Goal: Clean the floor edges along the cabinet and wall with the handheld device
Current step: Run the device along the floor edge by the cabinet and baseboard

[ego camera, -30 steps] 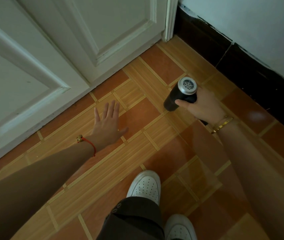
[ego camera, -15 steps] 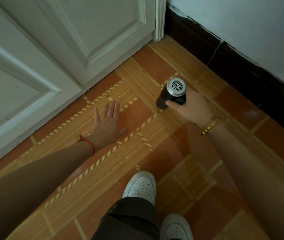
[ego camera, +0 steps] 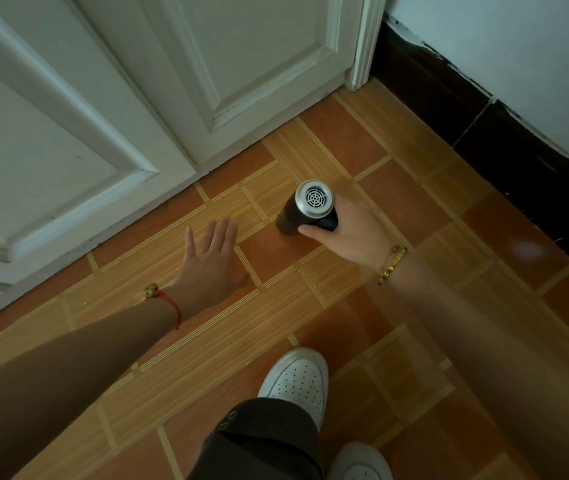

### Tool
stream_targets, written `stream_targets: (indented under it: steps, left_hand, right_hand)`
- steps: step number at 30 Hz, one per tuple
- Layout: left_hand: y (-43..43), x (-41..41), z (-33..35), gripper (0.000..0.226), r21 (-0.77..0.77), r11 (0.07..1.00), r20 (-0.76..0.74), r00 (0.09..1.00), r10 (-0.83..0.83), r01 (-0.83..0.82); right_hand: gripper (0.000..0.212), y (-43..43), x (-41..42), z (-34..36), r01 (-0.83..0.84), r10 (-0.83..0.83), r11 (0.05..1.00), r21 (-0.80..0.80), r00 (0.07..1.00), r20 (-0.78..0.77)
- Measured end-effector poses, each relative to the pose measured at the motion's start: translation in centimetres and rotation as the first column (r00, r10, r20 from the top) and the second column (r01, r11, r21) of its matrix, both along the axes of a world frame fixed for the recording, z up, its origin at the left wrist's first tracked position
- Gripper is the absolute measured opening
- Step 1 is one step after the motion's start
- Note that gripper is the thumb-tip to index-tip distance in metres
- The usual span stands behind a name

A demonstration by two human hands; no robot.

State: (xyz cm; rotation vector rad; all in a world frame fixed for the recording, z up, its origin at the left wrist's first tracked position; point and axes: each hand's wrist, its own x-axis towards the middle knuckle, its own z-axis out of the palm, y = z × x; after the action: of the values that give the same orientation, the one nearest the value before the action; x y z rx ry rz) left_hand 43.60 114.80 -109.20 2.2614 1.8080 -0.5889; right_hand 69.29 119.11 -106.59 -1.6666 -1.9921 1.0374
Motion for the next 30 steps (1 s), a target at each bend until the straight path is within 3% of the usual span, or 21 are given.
stream_targets:
  steps: [6, 19, 30]
  left_hand:
    - [-0.8, -2.8, 0.1, 0.097, -0.003, 0.998, -0.012, 0.998, 0.061, -0.061]
    - [-1.1, -6.3, -0.2, 0.091, 0.031, 0.990, 0.021, 0.990, 0.138, -0.139]
    - [-0.7, -7.3, -0.8, 0.092, 0.023, 0.986, 0.019, 0.986, 0.167, -0.167]
  right_hand:
    - [0.061, 1.8, -4.2, -0.2, -0.056, 0.058, 0.998, 0.031, 0.997, -0.052]
    - [0.060, 8.3, -9.1, -1.4, 0.191, -0.169, 0.971, 0.143, 0.974, -0.148]
    - [0.063, 6.3, -14.5, -2.7, -0.155, 0.185, 0.960, 0.231, 0.976, -0.114]
